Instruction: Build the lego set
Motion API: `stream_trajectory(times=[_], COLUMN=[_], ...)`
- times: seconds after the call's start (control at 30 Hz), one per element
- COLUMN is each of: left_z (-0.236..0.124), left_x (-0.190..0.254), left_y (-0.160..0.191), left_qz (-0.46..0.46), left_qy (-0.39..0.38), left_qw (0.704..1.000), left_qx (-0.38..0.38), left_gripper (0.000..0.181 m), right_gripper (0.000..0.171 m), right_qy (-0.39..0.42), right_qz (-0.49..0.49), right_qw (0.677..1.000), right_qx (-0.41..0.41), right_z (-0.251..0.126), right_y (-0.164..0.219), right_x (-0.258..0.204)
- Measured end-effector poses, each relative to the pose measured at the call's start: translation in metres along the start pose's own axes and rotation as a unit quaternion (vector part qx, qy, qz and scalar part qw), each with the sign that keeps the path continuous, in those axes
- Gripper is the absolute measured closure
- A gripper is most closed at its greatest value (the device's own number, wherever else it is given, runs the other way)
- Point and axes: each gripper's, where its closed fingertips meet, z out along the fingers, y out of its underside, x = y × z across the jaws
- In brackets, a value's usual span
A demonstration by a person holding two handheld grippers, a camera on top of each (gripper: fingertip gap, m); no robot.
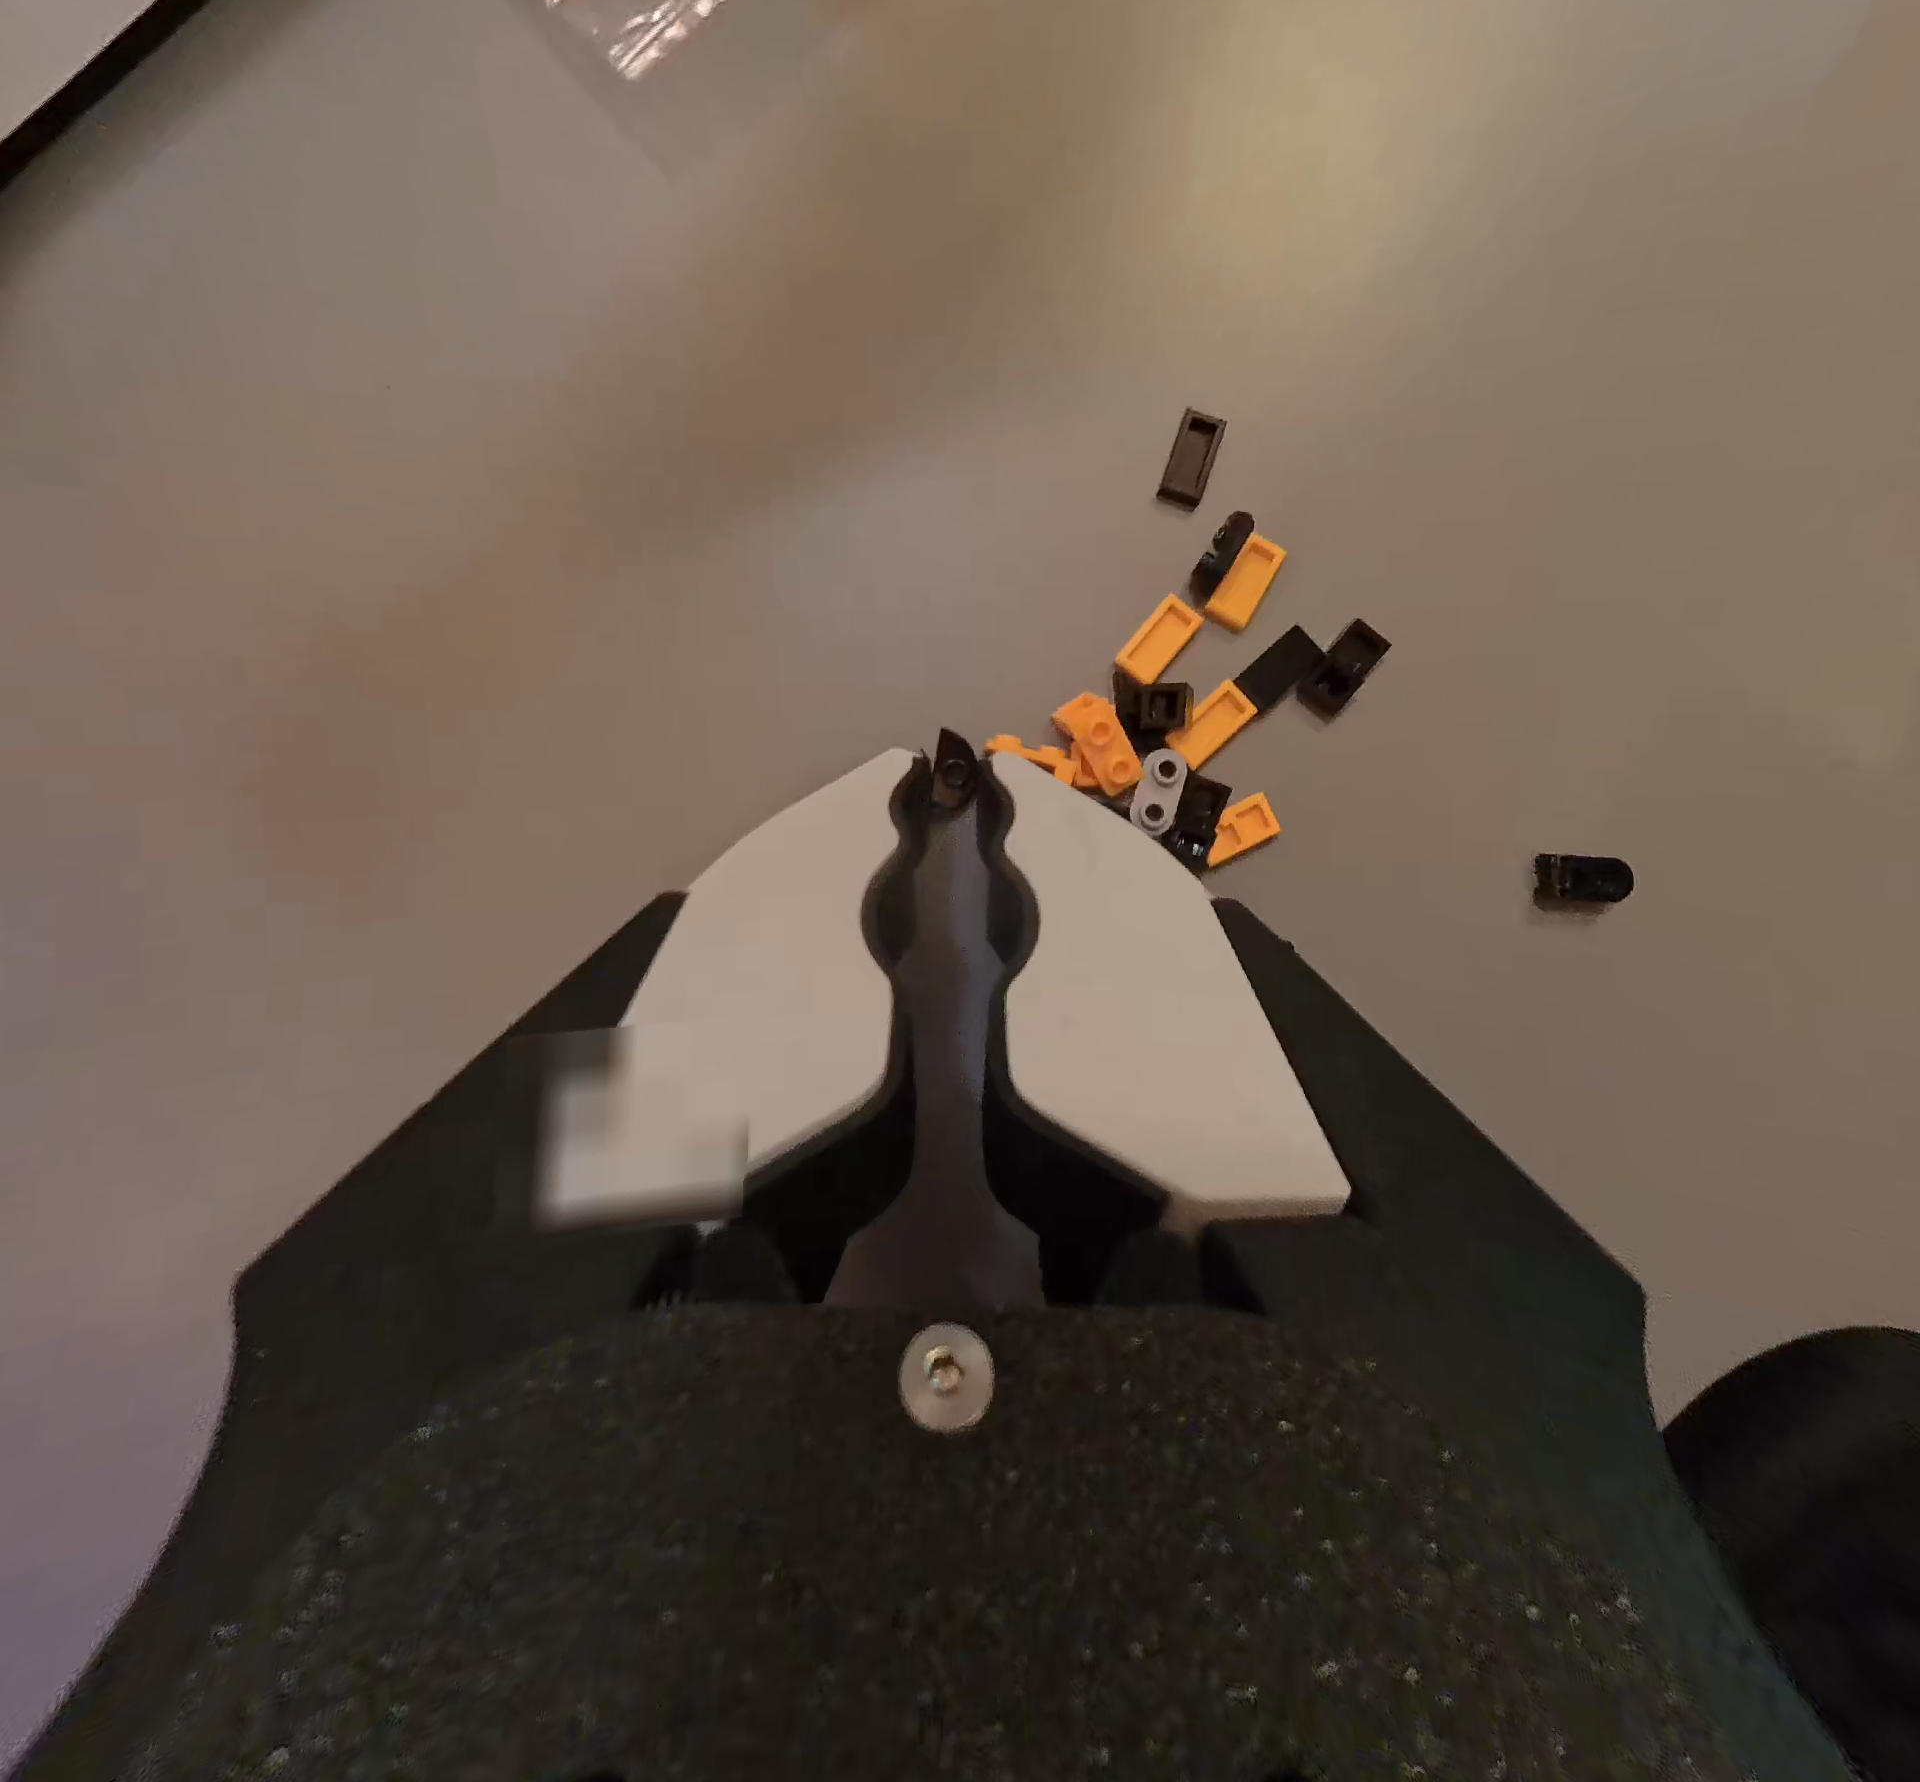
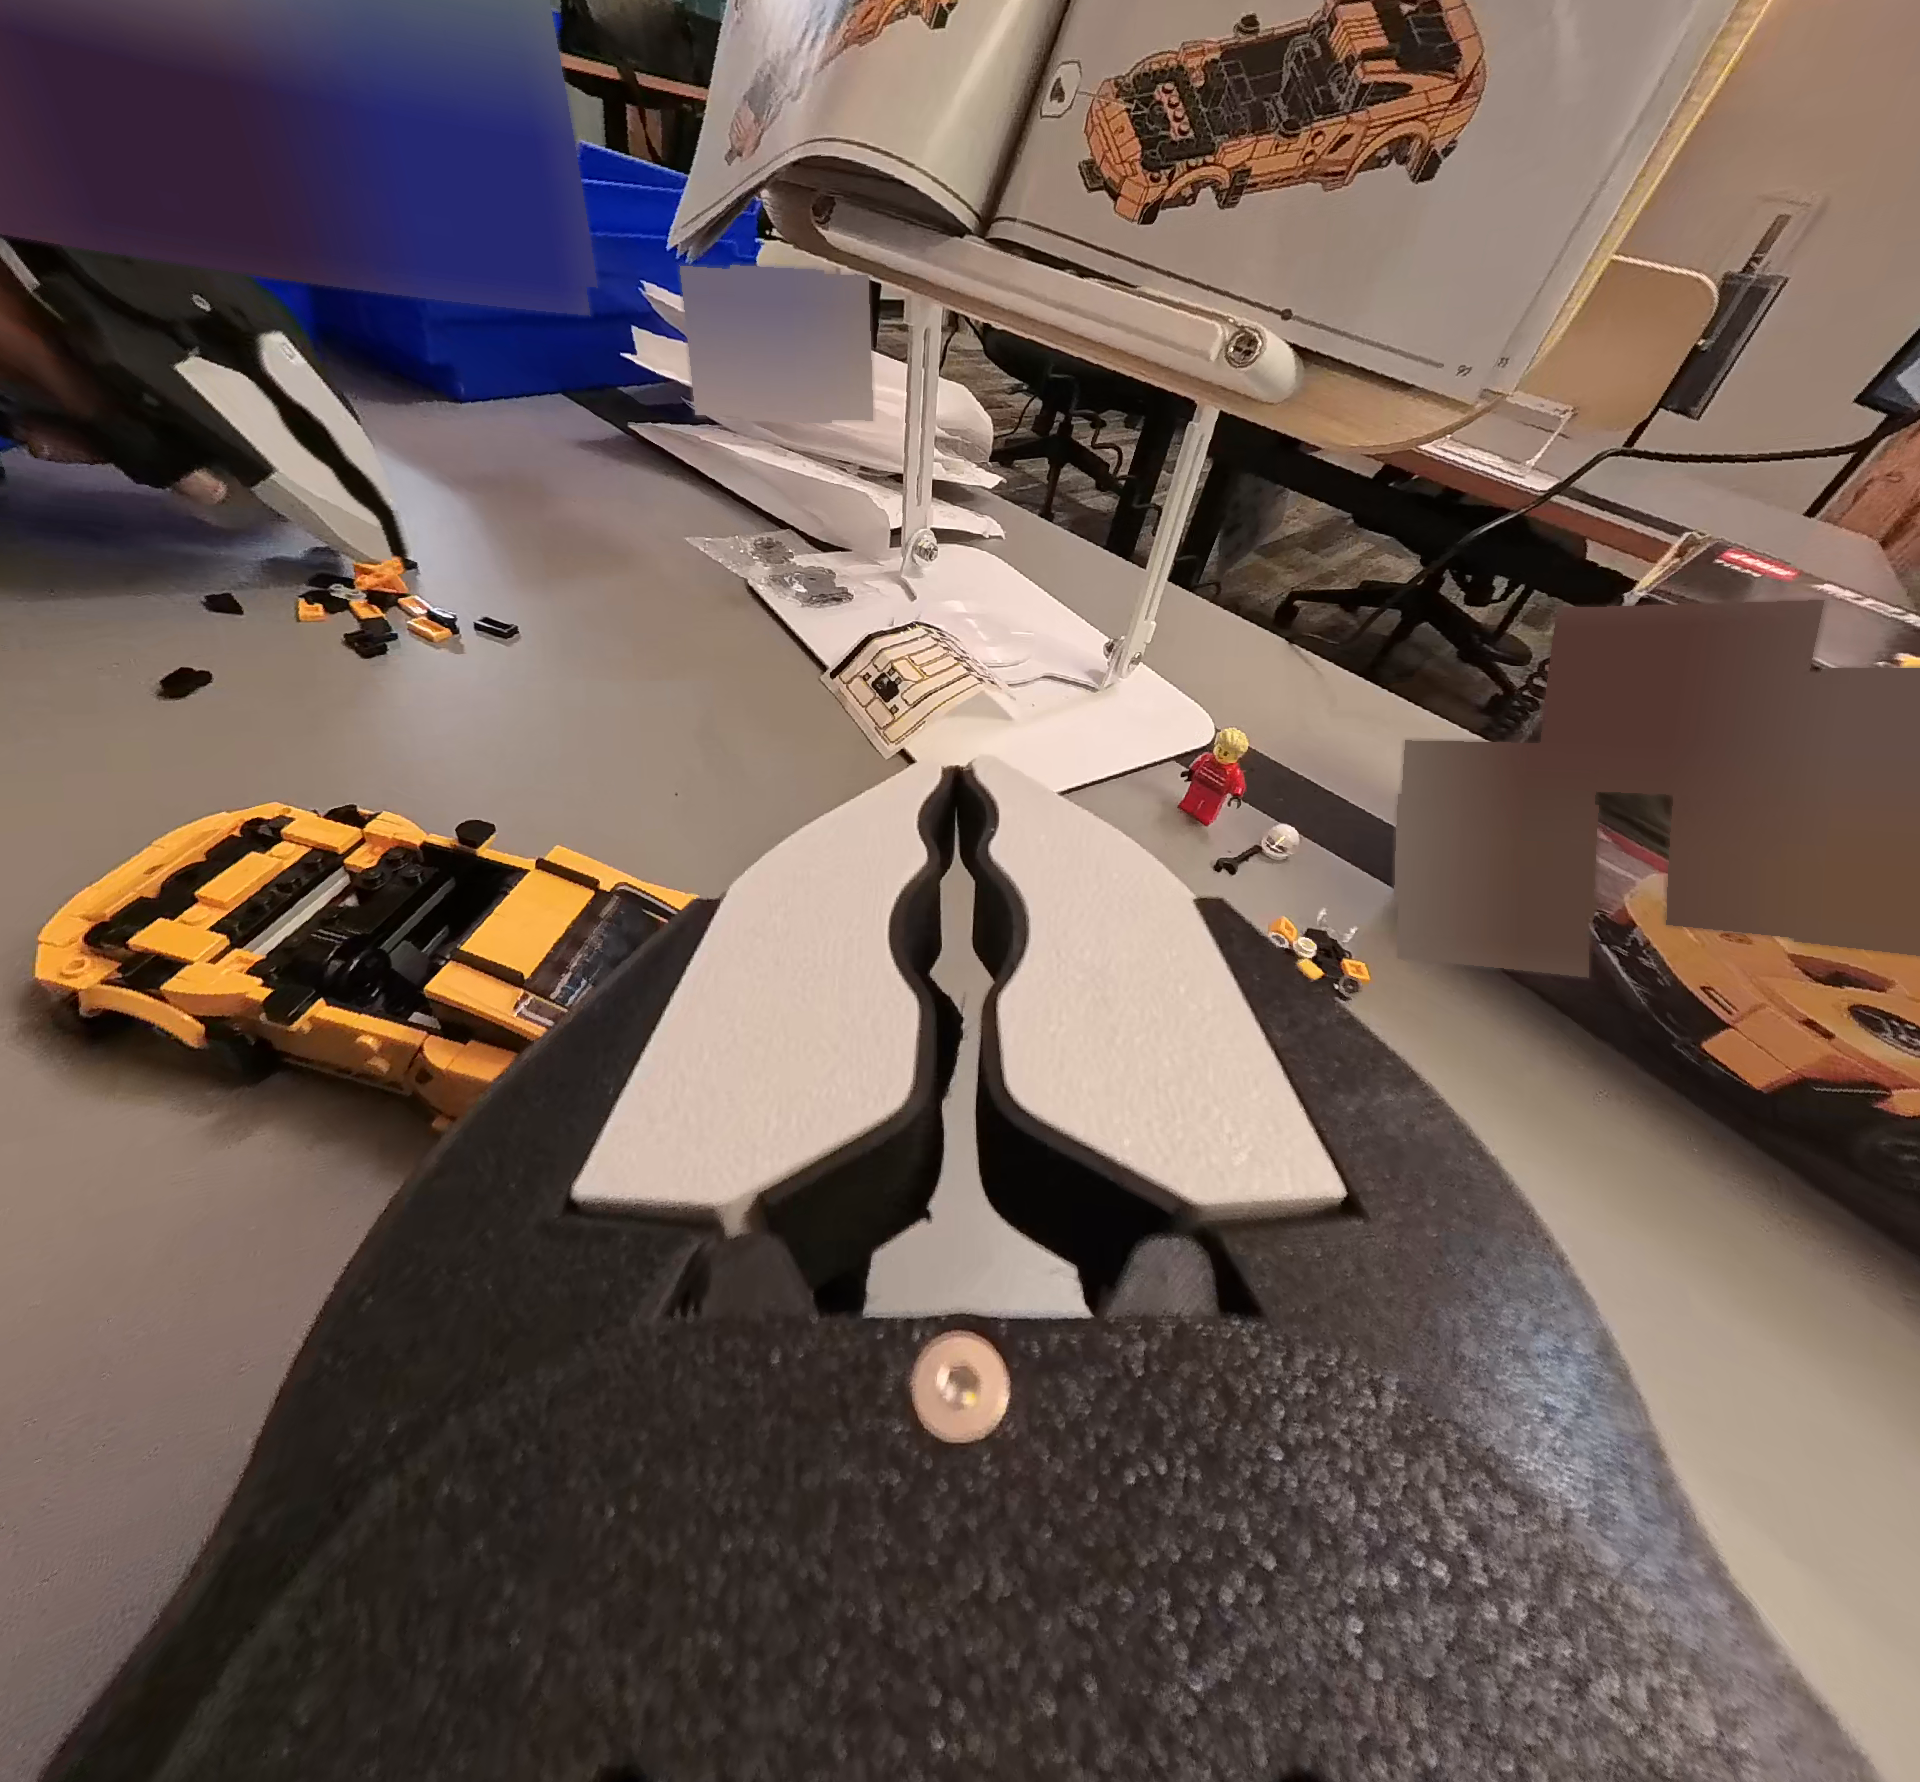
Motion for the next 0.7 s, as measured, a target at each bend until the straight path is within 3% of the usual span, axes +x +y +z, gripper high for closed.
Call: stream_trajectory(times=[0.17,0.3,0.4,0.5,0.7], left_z=[-0.003,-0.033,-0.045,-0.042,-0.015], left_x=[-0.001,0.041,0.112,0.177,0.23], left_y=[-0.001,-0.032,-0.043,-0.032,0.003], left_qz=[0.036,0.102,0.209,0.3,0.392], left_qy=[-0.024,0.032,0.132,0.23,0.302], left_qw=[0.999,0.991,0.964,0.923,0.869], left_qx=[0.003,0.082,0.101,0.075,-0.017], left_gripper=[0.174,0.174,0.174,0.174,0.174], right_gripper=[0.171,0.171,0.171,0.171,0.171], right_qy=[-0.008,-0.025,-0.038,-0.054,-0.072], right_qz=[0.001,-0.003,-0.014,-0.031,-0.065], right_qw=[1.0,1.0,0.999,0.998,0.995], right_qx=[-0.002,0.0,0.001,-0.002,-0.007], right_z=[0.001,0.001,0.001,0.0,-0.002], right_y=[0.001,-0.003,-0.005,-0.005,-0.004], right_x=[-0.004,-0.013,-0.021,-0.031,-0.046])
